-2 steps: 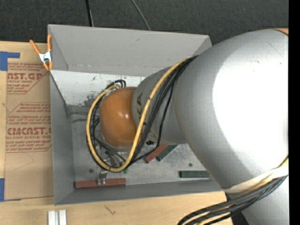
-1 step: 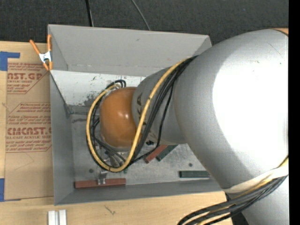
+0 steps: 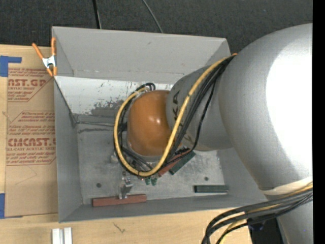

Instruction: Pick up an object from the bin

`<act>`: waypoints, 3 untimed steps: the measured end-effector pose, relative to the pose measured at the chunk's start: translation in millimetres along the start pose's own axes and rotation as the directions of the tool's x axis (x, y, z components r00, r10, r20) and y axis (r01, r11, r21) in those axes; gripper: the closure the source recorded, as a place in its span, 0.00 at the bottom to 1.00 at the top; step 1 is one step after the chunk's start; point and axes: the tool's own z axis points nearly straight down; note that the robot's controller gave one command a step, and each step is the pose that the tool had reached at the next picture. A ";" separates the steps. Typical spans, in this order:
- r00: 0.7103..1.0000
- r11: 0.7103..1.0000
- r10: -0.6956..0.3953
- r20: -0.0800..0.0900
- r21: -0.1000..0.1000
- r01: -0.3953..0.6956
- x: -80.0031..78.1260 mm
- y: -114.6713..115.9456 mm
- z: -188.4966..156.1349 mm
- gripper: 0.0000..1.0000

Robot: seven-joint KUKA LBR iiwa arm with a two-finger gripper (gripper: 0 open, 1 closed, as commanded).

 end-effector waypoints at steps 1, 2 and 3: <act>0.998 0.998 -0.061 -0.023 0.008 0.061 5.9 -22.4 -28.4 0.00; 0.990 0.990 -0.141 -0.011 0.000 0.141 8.1 -48.2 20.0 1.00; 0.990 0.990 -0.141 -0.011 0.000 0.141 8.1 -48.2 20.0 1.00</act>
Offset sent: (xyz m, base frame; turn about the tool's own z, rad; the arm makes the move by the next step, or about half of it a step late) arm -0.0047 -0.0510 -0.0251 -0.1417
